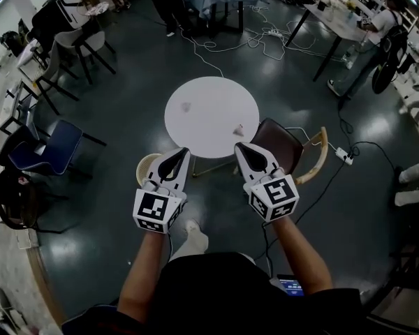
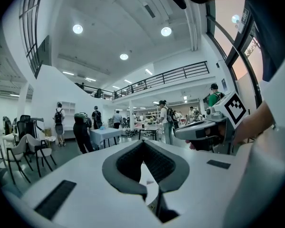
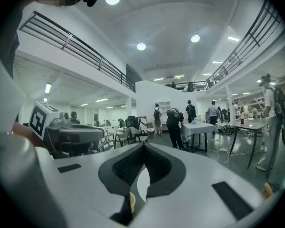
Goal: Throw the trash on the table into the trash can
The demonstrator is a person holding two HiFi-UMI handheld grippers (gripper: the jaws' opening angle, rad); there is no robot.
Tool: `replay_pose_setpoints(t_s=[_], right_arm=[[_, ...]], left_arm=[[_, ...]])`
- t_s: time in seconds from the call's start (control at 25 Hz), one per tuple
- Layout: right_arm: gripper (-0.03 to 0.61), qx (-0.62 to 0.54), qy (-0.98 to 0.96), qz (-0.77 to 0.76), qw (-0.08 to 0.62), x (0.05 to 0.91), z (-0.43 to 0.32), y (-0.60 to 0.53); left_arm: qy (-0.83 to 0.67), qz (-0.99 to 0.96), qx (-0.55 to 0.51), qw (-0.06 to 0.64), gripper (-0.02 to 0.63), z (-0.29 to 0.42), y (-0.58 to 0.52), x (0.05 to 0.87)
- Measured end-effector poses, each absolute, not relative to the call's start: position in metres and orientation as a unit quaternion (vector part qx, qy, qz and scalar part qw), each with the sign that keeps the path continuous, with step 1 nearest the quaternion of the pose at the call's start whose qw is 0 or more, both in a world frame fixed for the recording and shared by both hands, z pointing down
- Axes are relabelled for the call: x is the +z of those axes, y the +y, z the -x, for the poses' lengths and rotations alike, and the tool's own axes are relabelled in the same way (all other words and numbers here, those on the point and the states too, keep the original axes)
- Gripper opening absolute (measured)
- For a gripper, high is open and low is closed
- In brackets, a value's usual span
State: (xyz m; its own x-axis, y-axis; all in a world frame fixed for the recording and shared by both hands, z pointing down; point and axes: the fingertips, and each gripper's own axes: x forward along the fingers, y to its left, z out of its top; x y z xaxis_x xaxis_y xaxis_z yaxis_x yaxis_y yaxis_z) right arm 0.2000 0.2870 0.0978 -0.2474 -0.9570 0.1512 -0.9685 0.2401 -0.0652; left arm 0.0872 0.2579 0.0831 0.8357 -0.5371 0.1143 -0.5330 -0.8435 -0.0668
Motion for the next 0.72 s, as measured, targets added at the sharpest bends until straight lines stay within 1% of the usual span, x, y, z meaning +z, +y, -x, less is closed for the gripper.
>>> replay_pose_setpoints(t_s=[0.16,0.4,0.72], right_arm=[[0.018,0.084,-0.776,-0.623,0.057,0.110,-0.193,0.251],[0.018,0.095,-0.763,-0.636,0.063,0.118,-0.177,0.205],[0.018,0.106,-0.746,-0.653,0.076,0.137,-0.168,0.180]], left_arm=[[0.267,0.961,-0.069,0.014,0.015,-0.077,0.222,0.090],[0.236,0.969,-0.075,0.016,0.015,-0.068,0.178,0.097],[0.212,0.975,-0.072,0.008,0.015,-0.062,0.144,0.113]])
